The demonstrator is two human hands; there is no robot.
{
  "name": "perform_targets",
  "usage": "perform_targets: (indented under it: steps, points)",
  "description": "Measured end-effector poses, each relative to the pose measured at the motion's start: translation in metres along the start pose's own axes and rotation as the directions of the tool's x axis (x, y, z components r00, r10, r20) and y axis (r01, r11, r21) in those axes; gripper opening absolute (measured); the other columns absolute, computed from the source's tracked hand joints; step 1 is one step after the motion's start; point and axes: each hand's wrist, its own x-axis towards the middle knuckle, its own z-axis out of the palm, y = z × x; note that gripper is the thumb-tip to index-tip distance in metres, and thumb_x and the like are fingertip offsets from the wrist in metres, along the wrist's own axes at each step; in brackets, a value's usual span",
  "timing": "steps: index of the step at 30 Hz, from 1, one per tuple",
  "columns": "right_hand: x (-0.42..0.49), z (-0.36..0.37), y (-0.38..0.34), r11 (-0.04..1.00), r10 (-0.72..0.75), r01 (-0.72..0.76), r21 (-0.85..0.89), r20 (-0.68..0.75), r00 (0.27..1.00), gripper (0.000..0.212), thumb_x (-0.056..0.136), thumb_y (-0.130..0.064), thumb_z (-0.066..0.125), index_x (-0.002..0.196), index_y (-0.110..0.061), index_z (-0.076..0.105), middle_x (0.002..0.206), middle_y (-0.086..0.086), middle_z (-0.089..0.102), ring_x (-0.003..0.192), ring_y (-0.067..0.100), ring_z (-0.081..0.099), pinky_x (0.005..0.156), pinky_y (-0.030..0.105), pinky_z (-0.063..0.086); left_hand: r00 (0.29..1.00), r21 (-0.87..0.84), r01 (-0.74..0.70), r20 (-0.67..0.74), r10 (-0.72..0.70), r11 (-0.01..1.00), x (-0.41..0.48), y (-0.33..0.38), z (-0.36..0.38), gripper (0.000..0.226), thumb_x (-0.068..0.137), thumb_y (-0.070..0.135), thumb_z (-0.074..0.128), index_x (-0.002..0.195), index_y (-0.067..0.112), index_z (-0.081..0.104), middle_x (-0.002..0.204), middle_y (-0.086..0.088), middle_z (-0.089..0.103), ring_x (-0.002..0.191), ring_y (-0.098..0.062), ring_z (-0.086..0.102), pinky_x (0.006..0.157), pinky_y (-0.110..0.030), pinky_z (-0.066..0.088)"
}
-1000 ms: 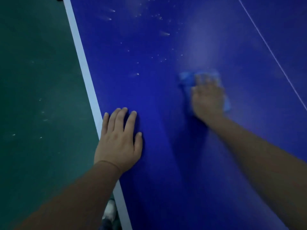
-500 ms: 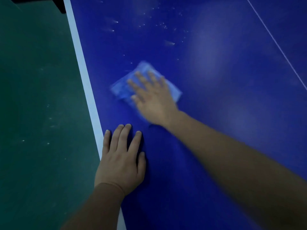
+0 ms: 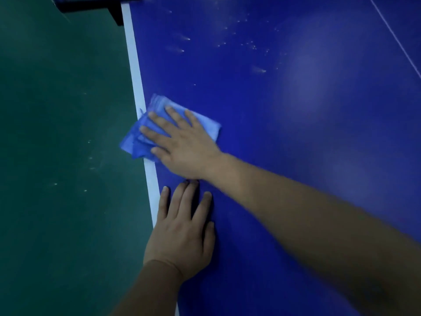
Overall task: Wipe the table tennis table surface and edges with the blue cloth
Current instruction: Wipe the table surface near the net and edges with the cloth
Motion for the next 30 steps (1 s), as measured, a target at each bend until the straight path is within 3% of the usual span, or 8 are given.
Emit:
perform_targets:
  steps: [3,8,13,16,18,22,26,30]
  points:
    - [-0.011,-0.005,0.088,0.959,0.252,-0.258,-0.12,-0.063,0.966,0.055,0.106,-0.043,0.02,0.159,-0.031,0.02,0.168,0.003,0.015,0.154,0.032,0.011,0.119,0.056,0.015,0.999,0.021,0.003,0.034,-0.004,1.0,0.0,0.001,-0.001,0.057,0.094,0.039,0.041,0.14,0.009,0.055,0.149,-0.021,0.044,0.142,-0.038,0.034,0.117,-0.06,0.017]
    - [-0.025,-0.02,0.152,0.556,0.831,-0.82,0.134,-0.088,0.549,0.058,0.104,-0.048,0.023,0.16,-0.031,0.017,0.169,0.003,0.01,0.154,0.035,0.005,0.121,0.059,0.006,0.998,0.027,0.006,0.062,-0.008,1.0,0.0,0.0,-0.002,0.057,0.094,0.04,0.041,0.141,0.011,0.055,0.15,-0.02,0.044,0.143,-0.038,0.036,0.116,-0.06,0.018]
    - [0.001,0.001,0.019,0.997,0.072,-0.077,-0.028,-0.134,0.988,0.053,0.102,-0.042,0.032,0.152,-0.03,0.041,0.161,0.005,0.034,0.149,0.039,0.027,0.118,0.063,0.021,0.999,-0.01,0.003,0.045,-0.003,1.0,0.001,0.0,0.0,0.057,0.09,0.039,0.045,0.138,0.009,0.056,0.148,-0.022,0.045,0.141,-0.039,0.035,0.115,-0.062,0.019]
    - [-0.003,-0.005,0.041,0.988,-0.136,0.131,-0.077,-0.062,0.989,0.05,0.103,-0.04,0.033,0.15,-0.027,0.044,0.158,0.006,0.038,0.147,0.037,0.031,0.118,0.058,0.022,0.999,-0.031,0.0,0.049,0.002,1.0,0.0,-0.001,0.002,0.056,0.089,0.039,0.047,0.137,0.009,0.056,0.149,-0.022,0.044,0.141,-0.039,0.036,0.116,-0.062,0.019]
    - [0.001,-0.014,0.094,0.979,0.157,-0.164,-0.122,-0.064,0.985,0.049,0.106,-0.038,0.028,0.154,-0.027,0.031,0.163,0.01,0.027,0.151,0.038,0.022,0.118,0.058,0.021,0.998,-0.048,-0.006,0.062,0.009,0.999,-0.001,-0.001,0.003,0.057,0.09,0.039,0.047,0.137,0.009,0.057,0.149,-0.022,0.044,0.142,-0.039,0.034,0.116,-0.063,0.018]
    - [0.0,-0.025,0.121,0.706,0.706,-0.708,0.014,-0.095,0.702,0.054,0.107,-0.041,0.028,0.159,-0.03,0.019,0.168,0.003,0.012,0.154,0.034,0.009,0.121,0.056,0.011,0.994,-0.072,-0.014,0.108,0.022,0.997,0.0,-0.004,0.0,0.059,0.09,0.041,0.047,0.139,0.009,0.056,0.15,-0.022,0.045,0.144,-0.038,0.032,0.116,-0.062,0.016]
    - [0.006,-0.004,0.025,0.993,0.098,-0.104,-0.056,-0.101,0.99,0.053,0.103,-0.04,0.033,0.153,-0.027,0.037,0.162,0.007,0.03,0.151,0.038,0.022,0.118,0.06,0.02,0.993,-0.104,-0.048,0.099,0.059,0.993,-0.003,-0.007,-0.006,0.059,0.088,0.042,0.051,0.137,0.011,0.06,0.149,-0.016,0.049,0.143,-0.035,0.036,0.114,-0.06,0.021]
    - [0.024,-0.015,0.044,0.981,-0.165,0.169,-0.1,0.044,0.985,0.053,0.103,-0.044,0.028,0.155,-0.031,0.033,0.165,0.002,0.025,0.154,0.032,0.015,0.122,0.057,0.01,0.999,-0.202,-0.024,0.017,0.028,0.979,0.002,-0.018,-0.011,0.06,0.082,0.041,0.053,0.135,0.013,0.06,0.149,-0.014,0.049,0.143,-0.032,0.034,0.112,-0.058,0.022]
